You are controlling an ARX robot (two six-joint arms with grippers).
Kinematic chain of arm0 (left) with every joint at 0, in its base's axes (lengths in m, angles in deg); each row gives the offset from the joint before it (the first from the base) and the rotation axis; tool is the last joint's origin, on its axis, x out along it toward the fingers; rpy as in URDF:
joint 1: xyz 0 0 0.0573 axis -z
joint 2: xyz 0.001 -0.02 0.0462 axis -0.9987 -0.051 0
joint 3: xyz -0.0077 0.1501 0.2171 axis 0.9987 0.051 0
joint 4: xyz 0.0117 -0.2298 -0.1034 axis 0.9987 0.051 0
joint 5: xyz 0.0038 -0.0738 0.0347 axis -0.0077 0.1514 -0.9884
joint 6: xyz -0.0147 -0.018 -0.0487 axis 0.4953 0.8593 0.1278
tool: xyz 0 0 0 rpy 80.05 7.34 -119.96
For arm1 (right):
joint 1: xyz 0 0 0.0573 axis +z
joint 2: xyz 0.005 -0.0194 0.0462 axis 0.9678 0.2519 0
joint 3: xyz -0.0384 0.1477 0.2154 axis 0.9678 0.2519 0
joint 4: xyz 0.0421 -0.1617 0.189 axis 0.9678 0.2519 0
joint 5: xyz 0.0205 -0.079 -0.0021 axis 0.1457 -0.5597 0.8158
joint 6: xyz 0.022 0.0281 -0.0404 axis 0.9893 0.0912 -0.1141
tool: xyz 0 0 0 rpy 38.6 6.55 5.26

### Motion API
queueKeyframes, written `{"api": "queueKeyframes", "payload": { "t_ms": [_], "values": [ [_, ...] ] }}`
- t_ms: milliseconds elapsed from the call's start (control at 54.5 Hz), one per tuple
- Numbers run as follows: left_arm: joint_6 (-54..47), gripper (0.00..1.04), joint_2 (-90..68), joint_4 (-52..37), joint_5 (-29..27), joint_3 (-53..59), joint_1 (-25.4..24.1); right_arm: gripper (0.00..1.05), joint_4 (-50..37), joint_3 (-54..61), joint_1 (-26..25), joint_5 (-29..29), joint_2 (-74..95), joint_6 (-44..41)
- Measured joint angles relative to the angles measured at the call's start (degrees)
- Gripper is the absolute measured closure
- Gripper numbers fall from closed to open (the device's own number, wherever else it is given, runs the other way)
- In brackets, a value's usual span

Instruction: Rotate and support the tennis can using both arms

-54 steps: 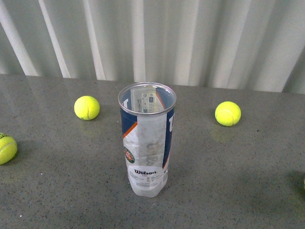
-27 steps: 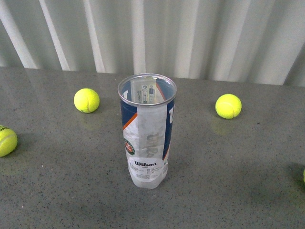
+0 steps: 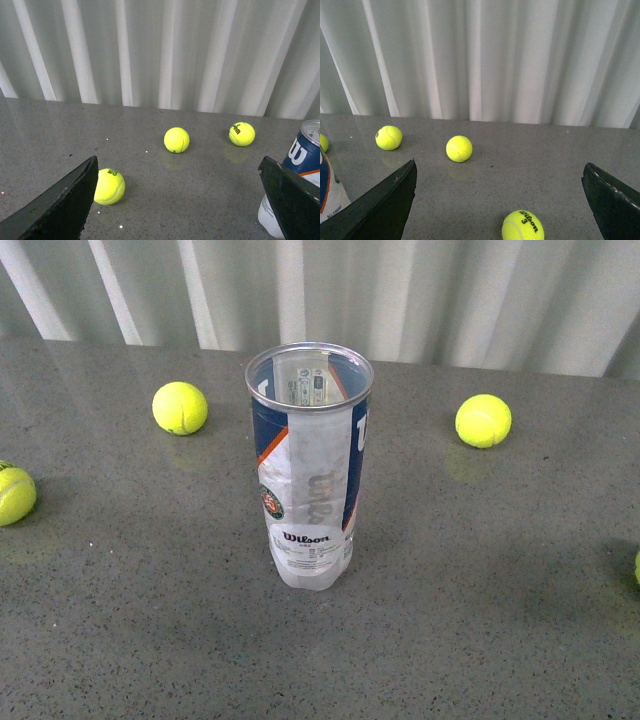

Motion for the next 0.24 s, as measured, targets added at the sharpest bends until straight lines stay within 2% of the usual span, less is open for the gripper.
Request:
{"api": "queueKeyframes", "payload": {
  "t_ms": [239],
  "values": [
    [0.00, 0.07, 0.00, 0.00, -0.02, 0.00, 0.00, 0.07, 0.00, 0.00, 0.00, 0.00, 0.00, 0.00]
  ]
}}
